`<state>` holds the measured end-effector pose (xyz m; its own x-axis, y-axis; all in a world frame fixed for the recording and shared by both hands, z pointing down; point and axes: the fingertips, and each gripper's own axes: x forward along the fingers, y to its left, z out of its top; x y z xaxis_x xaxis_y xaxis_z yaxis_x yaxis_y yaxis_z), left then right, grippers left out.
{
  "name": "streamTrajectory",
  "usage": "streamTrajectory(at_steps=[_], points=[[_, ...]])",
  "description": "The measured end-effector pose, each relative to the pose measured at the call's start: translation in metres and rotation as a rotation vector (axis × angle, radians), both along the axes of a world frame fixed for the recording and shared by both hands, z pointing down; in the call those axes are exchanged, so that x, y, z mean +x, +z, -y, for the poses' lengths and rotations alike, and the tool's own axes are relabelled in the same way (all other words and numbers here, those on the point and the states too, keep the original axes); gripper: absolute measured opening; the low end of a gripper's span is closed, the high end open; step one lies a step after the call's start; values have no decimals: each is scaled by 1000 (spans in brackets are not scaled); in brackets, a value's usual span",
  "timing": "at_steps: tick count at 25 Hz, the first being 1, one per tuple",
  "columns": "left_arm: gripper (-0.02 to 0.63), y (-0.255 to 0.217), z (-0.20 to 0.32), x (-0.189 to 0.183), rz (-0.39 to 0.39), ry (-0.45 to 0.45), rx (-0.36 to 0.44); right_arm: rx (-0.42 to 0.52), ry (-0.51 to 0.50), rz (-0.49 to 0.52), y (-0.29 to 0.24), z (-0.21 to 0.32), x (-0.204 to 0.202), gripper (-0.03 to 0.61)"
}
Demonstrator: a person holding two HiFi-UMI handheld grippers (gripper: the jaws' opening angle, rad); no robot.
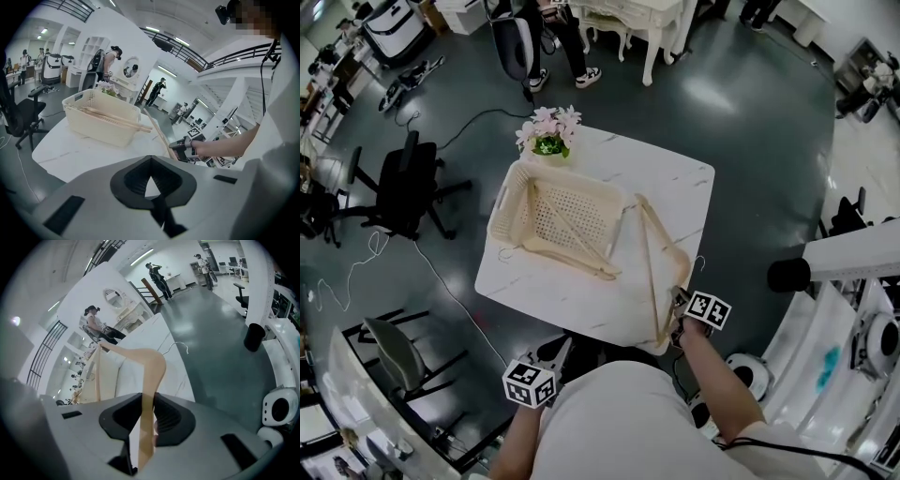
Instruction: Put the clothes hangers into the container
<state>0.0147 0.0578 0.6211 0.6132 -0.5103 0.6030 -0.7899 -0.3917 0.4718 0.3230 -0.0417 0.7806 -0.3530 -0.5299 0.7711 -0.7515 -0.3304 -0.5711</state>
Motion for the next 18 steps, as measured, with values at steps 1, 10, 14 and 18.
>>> streamTrajectory(at_steps=[1, 10, 14, 18], points=[[8, 0, 0, 1, 0, -2, 2, 8, -6, 11, -4, 1, 0, 91], [8, 3, -2, 9, -2, -41, 13, 99, -95, 117, -44, 14, -17, 91], [8, 3, -2, 11, -6, -52, 24, 130, -138, 136, -62, 21, -29, 91], [8, 3, 0, 7, -13, -71, 35, 156, -183, 145, -78, 30, -45, 91]])
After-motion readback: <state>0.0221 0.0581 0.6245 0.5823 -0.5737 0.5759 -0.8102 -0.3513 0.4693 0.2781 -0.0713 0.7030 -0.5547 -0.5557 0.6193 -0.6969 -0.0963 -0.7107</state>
